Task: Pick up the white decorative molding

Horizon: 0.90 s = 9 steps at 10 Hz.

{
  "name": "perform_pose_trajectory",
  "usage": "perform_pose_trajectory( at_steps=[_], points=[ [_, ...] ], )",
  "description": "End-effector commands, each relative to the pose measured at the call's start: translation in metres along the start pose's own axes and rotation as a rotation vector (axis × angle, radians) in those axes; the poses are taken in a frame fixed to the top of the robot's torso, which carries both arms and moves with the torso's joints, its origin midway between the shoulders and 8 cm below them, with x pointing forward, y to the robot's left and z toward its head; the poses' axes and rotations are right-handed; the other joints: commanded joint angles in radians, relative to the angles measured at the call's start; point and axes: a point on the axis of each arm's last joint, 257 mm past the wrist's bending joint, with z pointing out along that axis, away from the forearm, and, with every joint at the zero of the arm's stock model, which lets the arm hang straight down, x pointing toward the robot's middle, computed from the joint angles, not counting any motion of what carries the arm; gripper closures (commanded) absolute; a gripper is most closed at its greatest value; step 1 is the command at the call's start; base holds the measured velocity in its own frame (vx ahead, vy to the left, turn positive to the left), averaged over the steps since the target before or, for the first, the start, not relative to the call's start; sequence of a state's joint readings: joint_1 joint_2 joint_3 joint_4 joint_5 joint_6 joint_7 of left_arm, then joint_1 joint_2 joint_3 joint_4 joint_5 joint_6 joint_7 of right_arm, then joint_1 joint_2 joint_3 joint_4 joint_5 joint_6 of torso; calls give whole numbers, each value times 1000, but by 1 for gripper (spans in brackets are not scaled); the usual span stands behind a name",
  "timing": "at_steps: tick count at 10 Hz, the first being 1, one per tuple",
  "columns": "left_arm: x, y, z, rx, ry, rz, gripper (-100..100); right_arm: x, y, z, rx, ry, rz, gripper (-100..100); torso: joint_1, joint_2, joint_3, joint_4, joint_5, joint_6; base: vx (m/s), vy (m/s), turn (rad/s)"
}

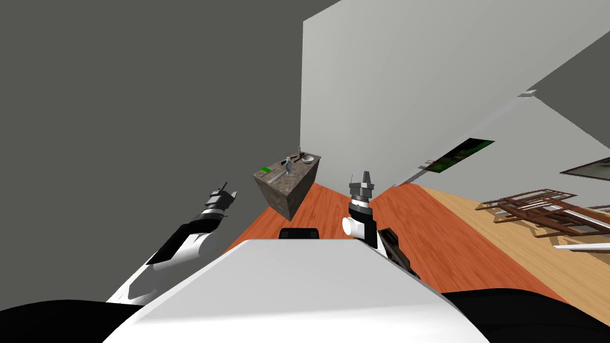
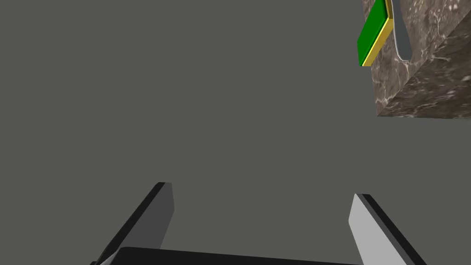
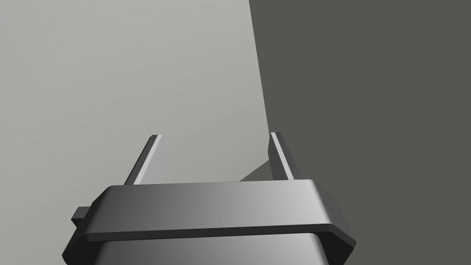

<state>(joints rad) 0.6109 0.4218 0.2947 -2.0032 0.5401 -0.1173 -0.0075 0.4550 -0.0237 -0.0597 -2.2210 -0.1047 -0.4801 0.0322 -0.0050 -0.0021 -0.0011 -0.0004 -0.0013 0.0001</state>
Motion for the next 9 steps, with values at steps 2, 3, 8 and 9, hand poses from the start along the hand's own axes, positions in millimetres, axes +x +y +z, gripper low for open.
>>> perform_pose_trajectory(
  at_steps=[2, 3, 8, 9],
  points=[
    [-31, 30, -3, -110, -37, -31, -100, 0, 0, 0, 0, 0, 0, 0, 0, 0, 0, 0, 0, 0, 13, -89, 49],
    [-31, 32, -4, -119, -37, -36, -100, 0, 0, 0, 0, 0, 0, 0, -1, 0, 0, 0, 0, 0, 31, -92, 39],
    [-78, 70, -14, -270, -98, -81, -100, 0, 0, 0, 0, 0, 0, 0, 1, -1, -1, 0, 0, 0, 26, -73, 24],
    [-101, 81, -19, -323, -129, -102, -100, 0, 0, 0, 0, 0, 0, 0, 1, -1, -1, 0, 0, 0, 69, -97, 21]
  ],
)
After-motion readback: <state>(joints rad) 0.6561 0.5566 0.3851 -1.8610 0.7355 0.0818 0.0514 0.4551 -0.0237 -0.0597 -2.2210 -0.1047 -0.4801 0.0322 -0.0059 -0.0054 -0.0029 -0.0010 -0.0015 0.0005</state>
